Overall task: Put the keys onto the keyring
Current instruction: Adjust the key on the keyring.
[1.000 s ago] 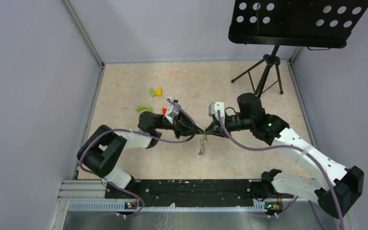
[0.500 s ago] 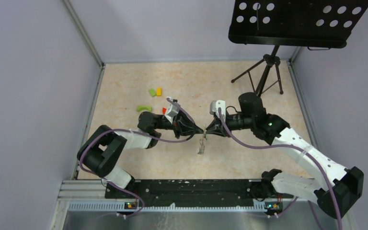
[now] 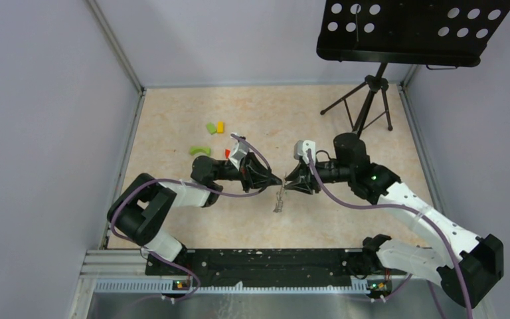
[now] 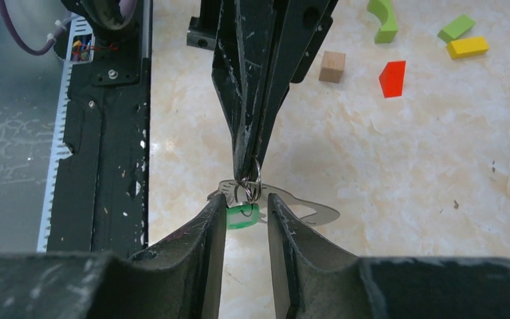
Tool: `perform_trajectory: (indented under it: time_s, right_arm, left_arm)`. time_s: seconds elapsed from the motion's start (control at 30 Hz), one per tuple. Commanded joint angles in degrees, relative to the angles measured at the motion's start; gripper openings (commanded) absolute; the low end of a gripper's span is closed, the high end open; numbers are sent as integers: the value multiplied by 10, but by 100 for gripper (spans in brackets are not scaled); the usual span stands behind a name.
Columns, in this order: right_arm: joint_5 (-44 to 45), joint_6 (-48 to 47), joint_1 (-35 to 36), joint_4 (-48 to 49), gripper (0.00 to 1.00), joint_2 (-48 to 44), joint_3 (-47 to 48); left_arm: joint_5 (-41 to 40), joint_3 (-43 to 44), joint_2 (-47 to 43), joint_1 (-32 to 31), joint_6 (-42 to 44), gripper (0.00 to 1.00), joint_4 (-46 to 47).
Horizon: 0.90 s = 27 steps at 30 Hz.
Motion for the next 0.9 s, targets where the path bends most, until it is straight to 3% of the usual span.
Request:
perform_trajectory:
  time_s: [0.0, 0.53, 0.7, 0.87]
  right_arm:
    - [-22, 19, -6, 52, 28, -13, 5]
    - [-22, 24, -6, 48, 10, 5, 9]
    - [-25, 23, -7, 42, 0, 13, 14]
    - [-20, 6, -6, 16, 0, 18, 37]
  left_arm:
    - [-19, -7, -5, 2, -7, 0, 141]
    - [-18, -7, -9, 2, 0, 0, 136]
    - [-18, -6, -9, 2, 5, 0, 134]
    - [-4, -10, -14, 2, 54, 0, 98]
